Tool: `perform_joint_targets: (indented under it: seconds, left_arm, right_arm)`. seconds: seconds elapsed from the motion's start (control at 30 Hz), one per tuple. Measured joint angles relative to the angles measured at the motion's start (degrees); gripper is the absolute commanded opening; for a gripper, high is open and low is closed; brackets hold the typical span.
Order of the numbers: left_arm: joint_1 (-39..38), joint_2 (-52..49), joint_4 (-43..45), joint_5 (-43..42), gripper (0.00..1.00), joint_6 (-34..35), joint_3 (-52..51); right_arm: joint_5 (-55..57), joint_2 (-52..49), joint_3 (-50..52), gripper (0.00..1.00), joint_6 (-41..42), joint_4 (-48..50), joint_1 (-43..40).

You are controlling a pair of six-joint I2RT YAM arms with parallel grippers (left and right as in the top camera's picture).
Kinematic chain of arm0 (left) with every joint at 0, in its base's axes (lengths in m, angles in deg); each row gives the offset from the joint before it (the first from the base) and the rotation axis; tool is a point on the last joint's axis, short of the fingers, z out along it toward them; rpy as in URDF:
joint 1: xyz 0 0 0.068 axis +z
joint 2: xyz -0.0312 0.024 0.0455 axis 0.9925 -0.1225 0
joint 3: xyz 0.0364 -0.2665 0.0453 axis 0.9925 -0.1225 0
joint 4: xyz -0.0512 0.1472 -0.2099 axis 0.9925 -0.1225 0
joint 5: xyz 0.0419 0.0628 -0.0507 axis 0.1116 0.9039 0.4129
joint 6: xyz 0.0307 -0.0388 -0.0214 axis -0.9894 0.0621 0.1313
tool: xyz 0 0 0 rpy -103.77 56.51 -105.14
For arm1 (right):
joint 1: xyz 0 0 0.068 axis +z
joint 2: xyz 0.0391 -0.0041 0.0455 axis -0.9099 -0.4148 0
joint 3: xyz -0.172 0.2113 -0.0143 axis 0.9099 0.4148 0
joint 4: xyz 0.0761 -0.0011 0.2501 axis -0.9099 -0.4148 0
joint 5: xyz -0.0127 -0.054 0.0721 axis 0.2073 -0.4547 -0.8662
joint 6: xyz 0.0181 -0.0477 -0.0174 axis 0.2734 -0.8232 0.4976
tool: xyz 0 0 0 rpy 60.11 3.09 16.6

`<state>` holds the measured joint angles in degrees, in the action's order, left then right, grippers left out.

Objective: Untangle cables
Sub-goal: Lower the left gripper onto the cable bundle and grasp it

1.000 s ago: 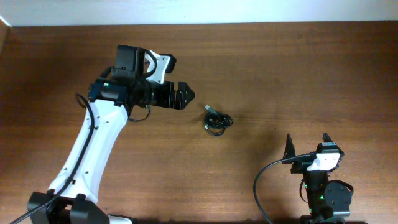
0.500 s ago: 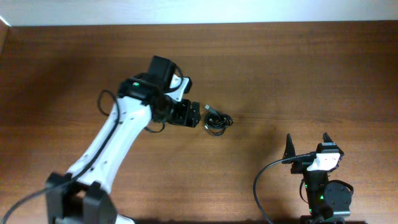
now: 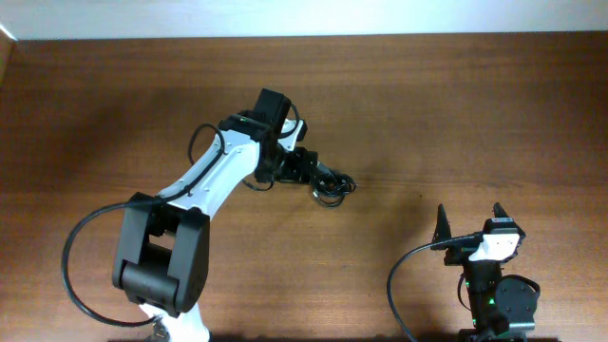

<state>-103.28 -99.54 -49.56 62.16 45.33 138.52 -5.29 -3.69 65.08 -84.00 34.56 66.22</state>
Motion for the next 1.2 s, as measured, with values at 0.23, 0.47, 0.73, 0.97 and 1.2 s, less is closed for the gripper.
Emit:
perform_joint_targets:
  seconds: [0.23, 0.47, 0.73, 0.97, 1.2]
  left_arm:
    - [-3.2, -5.0, 4.0, -0.5, 0.53, 3.9, 0.0]
    - [-4.7, -6.3, 4.5, 4.3, 0.41, 4.3, 0.0]
    - [-4.8, -7.7, 0.7, 5.5, 0.03, 4.0, 2.4]
    - [-4.8, -4.5, -8.7, 6.4, 0.0, 0.3, 15.9]
    - [-4.8, -2.0, -13.3, 13.4, 0.08, 0.2, 16.5]
  right_arm:
    - [0.0, 0.0, 0.0, 0.98, 0.0, 0.0, 0.0]
    - [0.0, 0.0, 0.0, 0.98, 0.0, 0.0, 0.0]
    - [0.0, 0.0, 0.0, 0.98, 0.0, 0.0, 0.0]
    - [0.0, 0.0, 0.0, 0.98, 0.0, 0.0, 0.0]
    - [0.0, 0.0, 0.0, 0.98, 0.0, 0.2, 0.0]
